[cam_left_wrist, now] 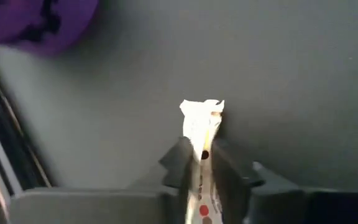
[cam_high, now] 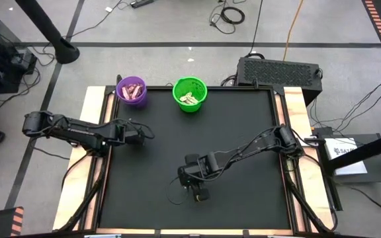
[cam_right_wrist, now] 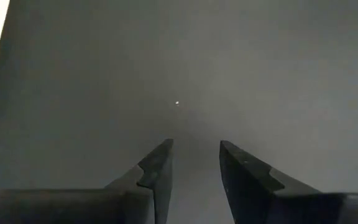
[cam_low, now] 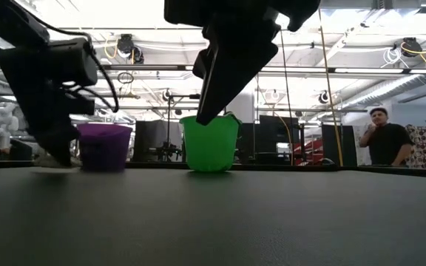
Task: Sort candy by brand, put in halloween buckets
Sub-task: Put the white chocolate bar into the green bucket
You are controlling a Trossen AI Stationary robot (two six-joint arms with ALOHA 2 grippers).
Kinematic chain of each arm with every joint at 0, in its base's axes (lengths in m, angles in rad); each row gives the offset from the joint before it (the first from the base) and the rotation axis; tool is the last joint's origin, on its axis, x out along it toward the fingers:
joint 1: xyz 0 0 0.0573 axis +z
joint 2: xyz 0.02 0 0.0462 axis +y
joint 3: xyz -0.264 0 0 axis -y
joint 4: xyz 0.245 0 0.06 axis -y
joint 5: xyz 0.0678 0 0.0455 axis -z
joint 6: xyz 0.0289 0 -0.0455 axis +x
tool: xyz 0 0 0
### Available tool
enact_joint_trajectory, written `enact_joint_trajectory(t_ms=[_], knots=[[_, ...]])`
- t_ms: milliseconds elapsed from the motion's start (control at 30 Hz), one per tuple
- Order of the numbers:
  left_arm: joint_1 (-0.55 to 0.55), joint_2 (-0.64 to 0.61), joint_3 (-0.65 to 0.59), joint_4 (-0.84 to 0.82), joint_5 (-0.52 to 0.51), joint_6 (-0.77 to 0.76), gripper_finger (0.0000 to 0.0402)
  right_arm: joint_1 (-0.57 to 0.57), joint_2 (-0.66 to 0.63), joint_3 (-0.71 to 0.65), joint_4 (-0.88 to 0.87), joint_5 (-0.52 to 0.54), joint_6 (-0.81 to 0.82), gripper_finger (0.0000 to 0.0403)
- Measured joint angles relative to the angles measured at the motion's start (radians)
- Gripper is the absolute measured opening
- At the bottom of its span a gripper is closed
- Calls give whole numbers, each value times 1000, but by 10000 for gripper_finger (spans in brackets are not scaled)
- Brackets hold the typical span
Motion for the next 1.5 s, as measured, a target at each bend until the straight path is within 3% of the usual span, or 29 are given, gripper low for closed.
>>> enact_joint_trajectory(t_ms=[133, 400, 700, 867, 1067, 1167, 1500], knots=[[-1, -10, 20, 5, -2, 26, 12, 11, 0, 0, -9, 2, 34, 121], [-31, -42, 113, 58, -3, 102, 17, 48, 0, 0, 0, 28, 139, 121], [-23, -46, 254, 407, 0, 374, 17, 116, 9, 1, 28, 348, 288, 121], [33, -11, 371, 501, -1, 495, 17, 135, 28, 1, 25, 482, 349, 121], [133, 116, 507, 493, 60, 577, 17, 140, 37, 1, -1, 580, 348, 121], [189, 209, 567, 493, 135, 600, 17, 138, 40, 1, -9, 581, 327, 121], [322, 532, 812, 553, 242, 655, 18, 142, 40, 1, -38, 582, 312, 121]])
